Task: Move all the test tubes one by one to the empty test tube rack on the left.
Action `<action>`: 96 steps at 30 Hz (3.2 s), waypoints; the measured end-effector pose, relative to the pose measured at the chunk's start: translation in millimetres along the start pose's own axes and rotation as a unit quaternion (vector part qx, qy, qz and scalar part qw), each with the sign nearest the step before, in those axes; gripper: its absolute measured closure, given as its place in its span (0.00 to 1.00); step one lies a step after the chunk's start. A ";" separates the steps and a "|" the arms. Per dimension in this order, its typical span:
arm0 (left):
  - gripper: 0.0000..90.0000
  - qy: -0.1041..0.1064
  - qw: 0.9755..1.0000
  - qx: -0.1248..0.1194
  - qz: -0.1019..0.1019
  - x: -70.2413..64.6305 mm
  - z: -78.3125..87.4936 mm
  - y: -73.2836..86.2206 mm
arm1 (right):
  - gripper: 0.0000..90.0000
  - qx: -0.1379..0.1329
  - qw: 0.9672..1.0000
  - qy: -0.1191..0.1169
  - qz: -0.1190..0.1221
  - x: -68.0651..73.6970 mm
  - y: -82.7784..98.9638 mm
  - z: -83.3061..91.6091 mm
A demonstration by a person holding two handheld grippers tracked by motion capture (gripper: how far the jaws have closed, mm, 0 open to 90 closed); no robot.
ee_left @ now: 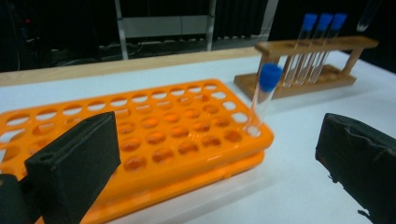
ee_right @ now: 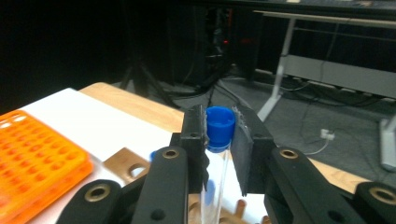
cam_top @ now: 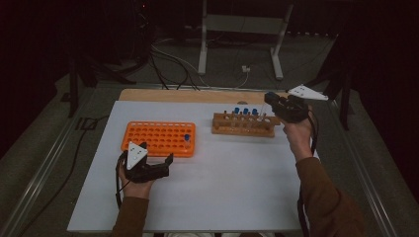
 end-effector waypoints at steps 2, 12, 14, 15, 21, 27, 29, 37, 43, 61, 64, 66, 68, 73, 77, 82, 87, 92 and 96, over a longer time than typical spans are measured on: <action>0.02 0.008 1.000 -0.003 -0.006 -6.5 0.8 -4.5 | 0.85 -0.001 1.000 -0.010 0.001 4.8 0.3 1.8; 0.07 0.066 0.996 0.008 -0.053 -54.6 -12.8 -17.1 | 0.85 -0.011 0.998 -0.066 -0.003 39.8 1.5 4.7; 0.08 0.080 0.995 0.013 -0.061 -65.3 -18.9 -18.2 | 0.85 -0.012 0.997 -0.078 -0.002 48.9 0.4 4.2; 0.09 0.088 0.994 0.015 -0.063 -70.5 -22.1 -18.7 | 0.85 -0.014 0.996 -0.084 0.001 53.5 -0.5 4.0; 0.18 0.128 0.989 0.029 -0.072 -101.3 -44.2 -18.9 | 0.84 -0.015 0.992 -0.120 0.020 83.4 -3.4 1.9; 0.28 0.127 0.987 0.044 -0.086 -123.8 -67.6 -19.4 | 0.84 -0.031 0.986 -0.162 0.019 110.5 -9.3 2.3; 0.34 0.127 0.987 0.048 -0.088 -128.0 -73.3 -19.5 | 0.84 -0.032 0.985 -0.167 0.021 114.2 -9.9 2.3; 0.66 0.132 0.986 0.058 -0.085 -132.0 -83.3 -18.5 | 0.85 -0.043 0.978 -0.204 0.015 133.4 -13.4 4.0; 0.86 0.142 0.984 0.054 -0.089 -130.1 -79.4 -20.9 | 0.85 -0.049 0.975 -0.218 0.010 138.9 -12.7 4.3; 0.87 0.140 0.985 0.058 -0.077 -110.3 -73.1 -13.9 | 0.46 -0.058 0.972 -0.229 0.009 141.0 -10.6 6.3; 0.87 0.141 0.986 0.056 -0.071 -102.5 -68.1 -14.4 | 0.33 -0.057 0.972 -0.230 -0.002 135.5 -9.2 7.2; 0.87 0.143 0.986 0.053 -0.067 -97.5 -64.4 -15.1 | 0.24 -0.051 0.973 -0.226 -0.006 131.8 -6.9 7.3; 0.87 0.143 0.986 0.051 -0.066 -93.0 -60.1 -16.0 | 0.18 -0.043 0.975 -0.218 -0.010 128.4 -3.3 7.0; 0.87 0.149 0.986 0.043 -0.057 -81.2 -49.1 -19.1 | 0.12 -0.025 0.981 -0.192 -0.010 118.8 6.7 8.9; 0.87 0.149 0.987 0.037 -0.046 -70.4 -41.6 -21.6 | 0.07 -0.015 0.985 -0.173 -0.004 112.1 14.8 11.2; 0.87 0.139 0.989 0.022 -0.037 -57.2 -31.6 -26.3 | 0.03 0.002 0.988 -0.154 -0.001 105.7 24.6 13.5; 0.87 0.126 0.992 0.007 -0.028 -43.1 -22.7 -30.9 | 0.02 0.010 0.990 -0.139 0.015 102.6 36.4 19.0; 0.87 0.096 0.995 -0.007 -0.019 -27.9 -21.0 -32.2 | 0.02 0.015 0.991 -0.131 0.007 98.0 49.0 25.2; 0.87 0.078 0.997 -0.012 -0.007 -17.7 -29.0 -31.0 | 0.02 0.013 0.992 -0.123 0.003 94.2 53.0 30.6</action>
Point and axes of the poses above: each handheld gripper's, and its own axes: z roughly backward along the jaws, y roughly out of its underside, x roughly to its left, the point moved 3 cm from there along -z, roughly forward along the jaws, and after that the axes turned 15 degrees about z, right-handed, at the moved point
